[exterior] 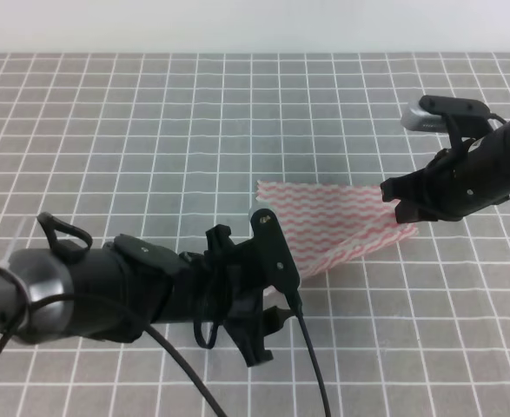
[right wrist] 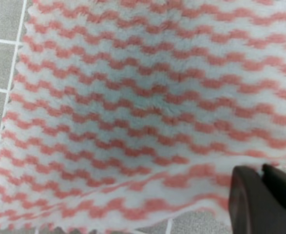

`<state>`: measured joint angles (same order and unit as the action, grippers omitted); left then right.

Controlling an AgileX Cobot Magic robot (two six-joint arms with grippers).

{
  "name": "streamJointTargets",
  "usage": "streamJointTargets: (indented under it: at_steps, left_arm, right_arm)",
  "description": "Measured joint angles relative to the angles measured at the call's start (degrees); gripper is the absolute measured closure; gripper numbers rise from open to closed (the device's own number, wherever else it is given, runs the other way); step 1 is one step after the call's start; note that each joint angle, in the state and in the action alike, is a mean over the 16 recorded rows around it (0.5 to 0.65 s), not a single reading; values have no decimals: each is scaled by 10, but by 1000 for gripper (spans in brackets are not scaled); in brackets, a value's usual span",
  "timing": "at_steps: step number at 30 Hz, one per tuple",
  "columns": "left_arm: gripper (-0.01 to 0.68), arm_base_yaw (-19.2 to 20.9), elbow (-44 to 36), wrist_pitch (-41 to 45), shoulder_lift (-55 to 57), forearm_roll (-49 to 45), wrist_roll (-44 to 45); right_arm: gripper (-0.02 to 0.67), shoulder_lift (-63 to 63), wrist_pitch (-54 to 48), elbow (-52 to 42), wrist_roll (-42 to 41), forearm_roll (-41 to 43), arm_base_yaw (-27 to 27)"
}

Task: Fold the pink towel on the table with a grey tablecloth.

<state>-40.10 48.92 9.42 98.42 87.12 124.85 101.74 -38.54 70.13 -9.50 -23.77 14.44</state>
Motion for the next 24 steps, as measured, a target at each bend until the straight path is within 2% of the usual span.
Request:
streamJointTargets:
  at_steps: [11, 14, 24]
  left_arm:
    - [306, 0, -1, -23, 16, -1, 0]
    - [356, 0, -1, -30, 20, -1, 1]
    - [589, 0, 0, -54, 26, -1, 9]
  right_arm:
    - [664, 0, 2, 2, 0, 1, 0]
    - [664, 0, 3, 2, 0, 1, 0]
    - [665, 0, 2, 2, 0, 1, 0]
